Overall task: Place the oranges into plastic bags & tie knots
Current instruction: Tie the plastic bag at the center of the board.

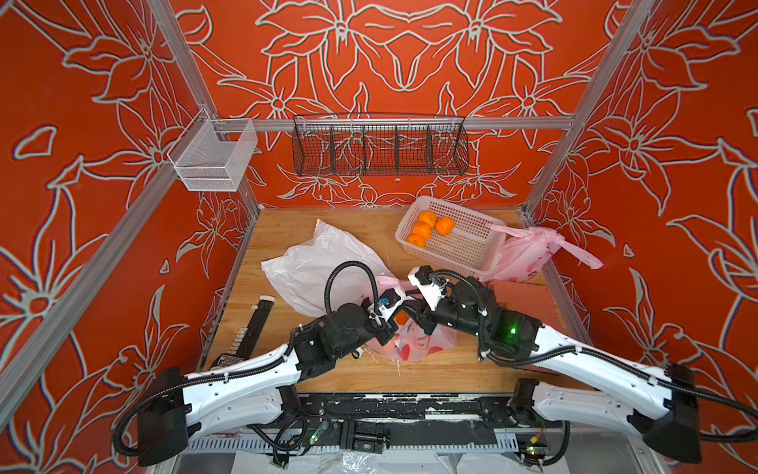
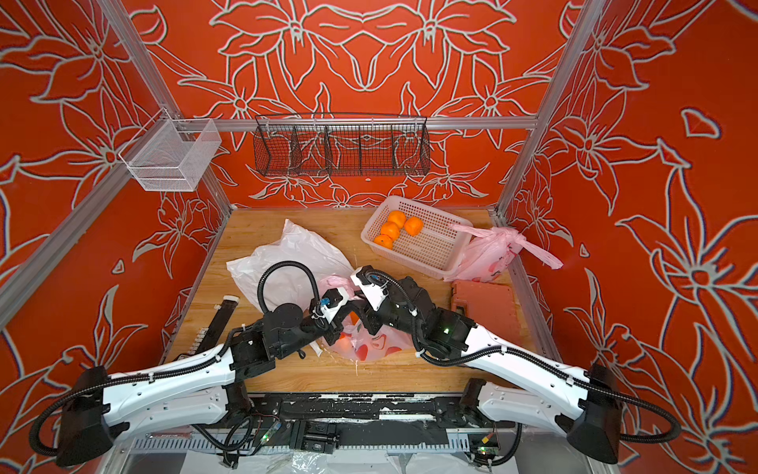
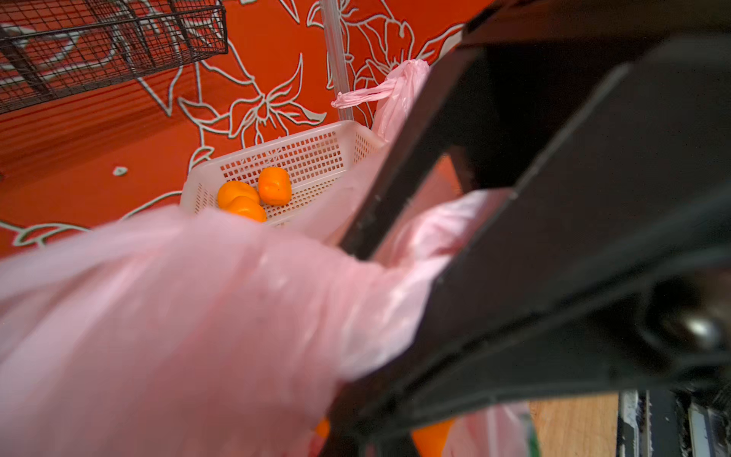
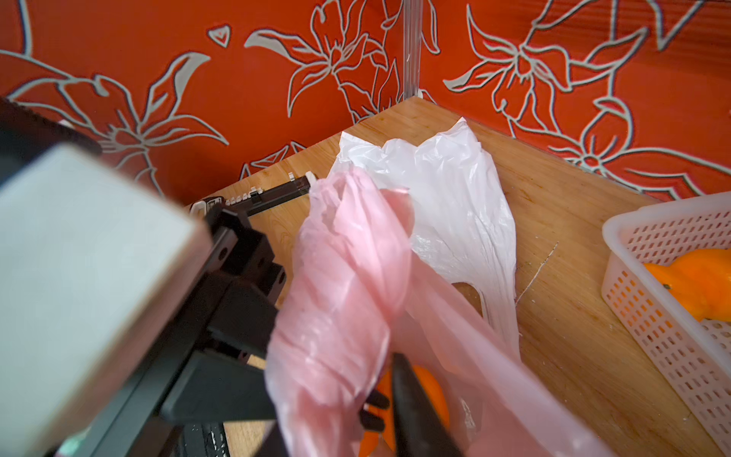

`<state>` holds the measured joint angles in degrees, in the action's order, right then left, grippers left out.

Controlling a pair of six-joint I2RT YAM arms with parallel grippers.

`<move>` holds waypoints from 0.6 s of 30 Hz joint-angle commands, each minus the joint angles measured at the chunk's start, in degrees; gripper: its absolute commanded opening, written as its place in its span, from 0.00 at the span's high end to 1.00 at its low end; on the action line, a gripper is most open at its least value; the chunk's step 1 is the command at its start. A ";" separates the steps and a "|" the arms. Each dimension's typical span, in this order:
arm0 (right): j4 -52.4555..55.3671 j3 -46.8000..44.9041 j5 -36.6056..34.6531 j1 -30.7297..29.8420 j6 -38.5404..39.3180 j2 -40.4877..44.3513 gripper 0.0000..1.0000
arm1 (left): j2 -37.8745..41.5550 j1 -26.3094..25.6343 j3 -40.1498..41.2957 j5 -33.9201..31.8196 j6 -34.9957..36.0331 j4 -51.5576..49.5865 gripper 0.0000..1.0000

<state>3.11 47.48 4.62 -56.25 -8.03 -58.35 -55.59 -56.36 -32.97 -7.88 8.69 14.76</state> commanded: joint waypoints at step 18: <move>6.72 -3.00 0.31 -0.35 -2.49 6.58 1.00 | -0.32 -0.33 -1.21 0.23 5.11 -0.52 1.00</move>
<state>12.05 44.82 3.49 -56.36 -8.84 -49.67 -55.61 -56.36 -32.97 -8.95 12.03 14.59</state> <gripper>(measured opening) 0.045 0.047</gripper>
